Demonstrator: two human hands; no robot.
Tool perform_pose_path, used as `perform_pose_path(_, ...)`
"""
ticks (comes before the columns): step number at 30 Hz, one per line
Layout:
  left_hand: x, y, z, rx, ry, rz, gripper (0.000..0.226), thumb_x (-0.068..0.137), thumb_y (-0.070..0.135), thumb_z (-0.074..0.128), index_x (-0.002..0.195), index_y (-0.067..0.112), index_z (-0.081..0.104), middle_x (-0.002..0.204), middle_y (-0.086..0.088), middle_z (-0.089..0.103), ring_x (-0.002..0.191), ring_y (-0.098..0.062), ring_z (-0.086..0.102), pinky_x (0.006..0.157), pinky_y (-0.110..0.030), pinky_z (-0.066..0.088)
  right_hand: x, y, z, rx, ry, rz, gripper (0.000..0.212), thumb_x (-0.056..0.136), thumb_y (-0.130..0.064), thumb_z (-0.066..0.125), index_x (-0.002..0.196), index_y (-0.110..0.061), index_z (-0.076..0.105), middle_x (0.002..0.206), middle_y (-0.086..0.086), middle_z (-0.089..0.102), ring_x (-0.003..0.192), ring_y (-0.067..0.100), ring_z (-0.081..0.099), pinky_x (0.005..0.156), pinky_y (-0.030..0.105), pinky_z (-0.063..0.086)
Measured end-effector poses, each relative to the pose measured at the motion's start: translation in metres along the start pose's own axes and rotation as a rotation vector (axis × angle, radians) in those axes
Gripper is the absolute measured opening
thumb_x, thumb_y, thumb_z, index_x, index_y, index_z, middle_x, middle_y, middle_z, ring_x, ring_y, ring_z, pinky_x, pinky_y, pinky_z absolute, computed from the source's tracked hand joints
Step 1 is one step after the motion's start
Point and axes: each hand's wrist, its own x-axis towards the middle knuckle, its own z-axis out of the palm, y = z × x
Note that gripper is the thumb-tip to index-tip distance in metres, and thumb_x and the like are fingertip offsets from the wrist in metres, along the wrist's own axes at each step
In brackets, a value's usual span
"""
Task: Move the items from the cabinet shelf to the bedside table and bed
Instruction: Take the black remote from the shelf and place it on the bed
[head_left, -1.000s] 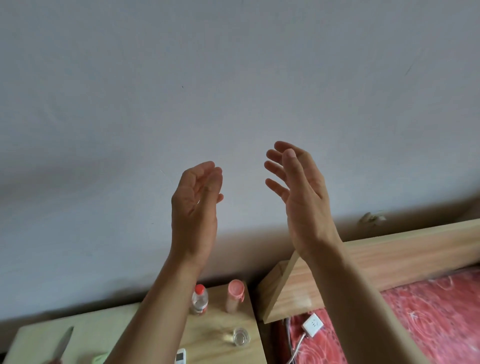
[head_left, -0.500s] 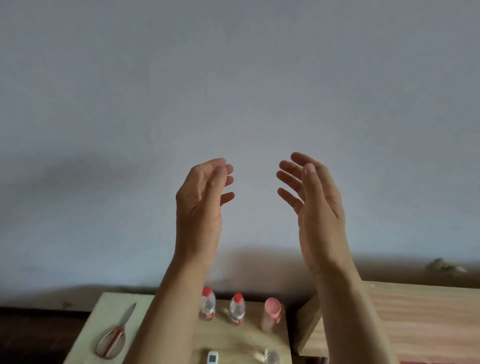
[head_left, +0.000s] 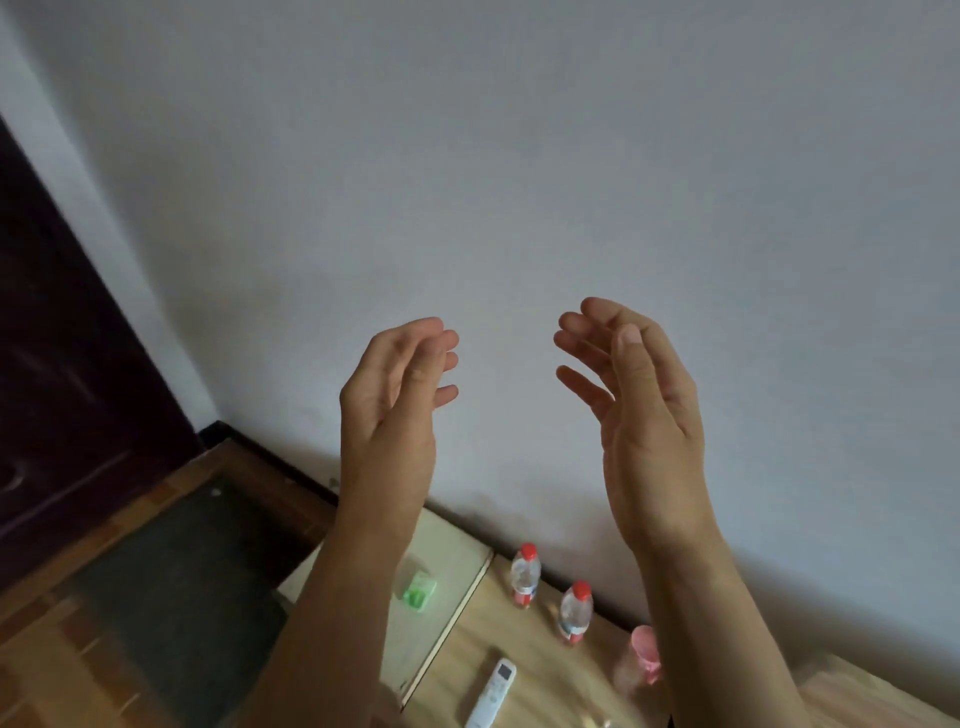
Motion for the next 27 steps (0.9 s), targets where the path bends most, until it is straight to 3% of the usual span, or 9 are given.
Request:
perform_pose_path(8,-0.026,0.05,-0.122,0.186,0.247,0.103,0.029,0.1,0.03,0.049,0.121,0.016,0.064,0.115,0.005,0.072,0.11,-0.009,0.068,0.096,-0.032,0.055,-0.035,0.005,0.113,0.066,-0.315,0.065,0.038,0.098,-0.04,0.04,0.121,-0.021,0.064,0.121,-0.001,0.072,0.116,0.014,0.067,0.103,0.044,0.054)
perform_pose_path(14,-0.057,0.093,-0.219,0.267,0.383,0.174,0.04,0.095,0.046,0.051,0.12,0.018,0.063,0.114,0.006,0.072,0.112,-0.012,0.067,0.099,-0.037,0.053,-0.079,-0.012,0.209,0.086,-0.511,0.074,0.045,0.094,-0.048,0.037,0.124,-0.024,0.061,0.125,-0.005,0.069,0.118,0.011,0.065,0.104,0.039,0.054)
perform_pose_path(17,-0.078,0.119,-0.267,0.284,0.465,0.182,0.045,0.087,0.052,0.05,0.118,0.024,0.065,0.112,0.011,0.073,0.111,-0.008,0.067,0.101,-0.037,0.053,-0.108,-0.021,0.262,0.109,-0.576,0.064,0.038,0.099,-0.052,0.04,0.122,-0.03,0.062,0.122,-0.011,0.07,0.118,0.011,0.066,0.105,0.038,0.054)
perform_pose_path(23,-0.117,0.165,-0.348,0.382,0.63,0.176,0.026,0.099,0.036,0.05,0.116,0.028,0.068,0.112,0.012,0.072,0.109,-0.005,0.067,0.098,-0.033,0.055,-0.171,-0.035,0.353,0.236,-0.725,0.051,0.029,0.1,-0.048,0.041,0.114,-0.035,0.063,0.115,-0.015,0.073,0.116,0.011,0.067,0.102,0.035,0.055)
perform_pose_path(27,-0.147,0.192,-0.397,0.428,0.766,0.208,0.023,0.099,0.037,0.052,0.112,0.028,0.068,0.11,0.013,0.072,0.107,-0.004,0.067,0.099,-0.034,0.055,-0.213,-0.044,0.41,0.323,-0.85,0.082,0.026,0.106,-0.038,0.039,0.116,-0.032,0.062,0.114,-0.014,0.074,0.115,0.011,0.068,0.103,0.035,0.055)
